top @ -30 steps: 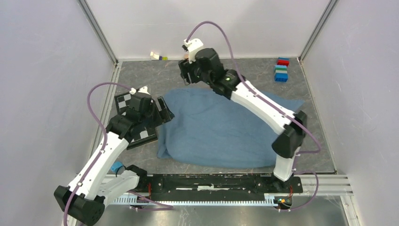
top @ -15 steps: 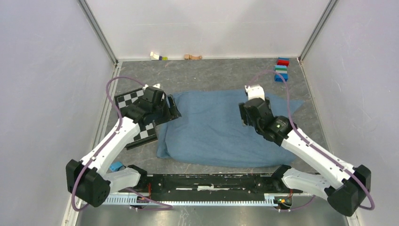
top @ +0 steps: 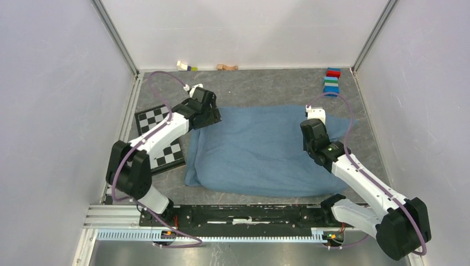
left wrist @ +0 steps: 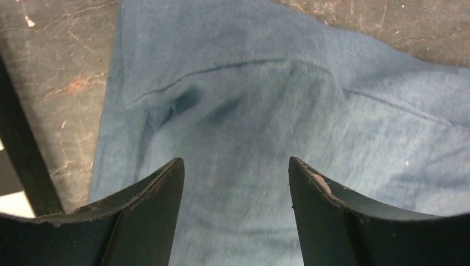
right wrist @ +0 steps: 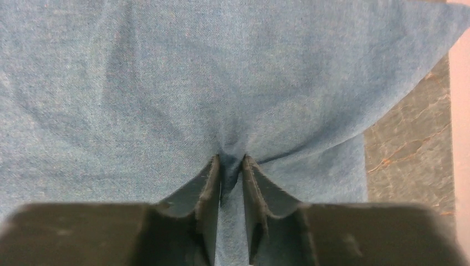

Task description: Put the pillow into the pillowcase

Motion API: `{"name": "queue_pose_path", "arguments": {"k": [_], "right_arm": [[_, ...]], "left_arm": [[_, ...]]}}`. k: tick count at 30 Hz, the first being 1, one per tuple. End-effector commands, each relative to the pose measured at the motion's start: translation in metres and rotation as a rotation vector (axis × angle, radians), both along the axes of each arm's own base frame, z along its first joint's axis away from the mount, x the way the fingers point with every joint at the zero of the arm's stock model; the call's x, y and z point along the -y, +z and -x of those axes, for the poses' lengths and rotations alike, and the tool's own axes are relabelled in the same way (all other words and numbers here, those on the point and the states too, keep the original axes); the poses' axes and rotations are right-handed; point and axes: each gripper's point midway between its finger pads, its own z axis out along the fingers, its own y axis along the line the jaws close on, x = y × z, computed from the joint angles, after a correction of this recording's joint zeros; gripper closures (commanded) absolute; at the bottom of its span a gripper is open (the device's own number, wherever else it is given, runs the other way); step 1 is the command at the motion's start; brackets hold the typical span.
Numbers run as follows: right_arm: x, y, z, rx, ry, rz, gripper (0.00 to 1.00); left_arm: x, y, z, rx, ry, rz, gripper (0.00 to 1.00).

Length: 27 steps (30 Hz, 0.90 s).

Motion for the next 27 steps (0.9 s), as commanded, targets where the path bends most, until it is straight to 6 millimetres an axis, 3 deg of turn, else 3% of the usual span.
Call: {"name": "queue_pose_path", "arguments": {"k": [1,3,6,12,14,16,18,21,23,27], "right_arm": [[-0.005,0.024,-0.016,0.081,-0.009,-0.031,0.84],[-0.006,0.03,-0.017,0.085,-0.004,-0.029,0.99],[-0.006,0.041,-0.019,0.097,0.005,-0.028,1.0],[-0.002,0.079,-0.019,0.158,0.0,-0.027,1.0],[0.0,0.093,-0.019,0.179,0.001,-0.028,1.0],[0.0,0.101,-0.018,0.193,0.003,-0.029,1.0],[-0.001,0.103,-0.018,0.196,0.011,-0.034,1.0],[-0.002,0.095,-0.016,0.173,0.021,-0.031,1.0],[-0.002,0.088,-0.015,0.162,0.023,-0.029,1.0],[-0.004,0.078,-0.015,0.153,0.027,-0.032,1.0]], "left_arm": [[0.011,0.011,-0.042,0.1,0.033,0.002,0.25],[0.01,0.009,-0.051,0.108,0.044,-0.018,0.26],[0.012,0.011,-0.064,0.146,0.046,-0.034,0.32],[0.011,0.006,-0.083,0.166,0.037,-0.096,0.81],[0.008,0.01,-0.084,0.179,0.037,-0.112,0.93],[0.005,0.02,-0.083,0.2,0.041,-0.123,0.97],[0.002,0.025,-0.081,0.204,0.044,-0.131,0.92],[-0.001,0.029,-0.078,0.197,0.058,-0.13,0.55],[0.0,0.03,-0.08,0.203,0.069,-0.125,0.4],[-0.004,0.017,-0.089,0.143,0.117,-0.15,0.34]]}}
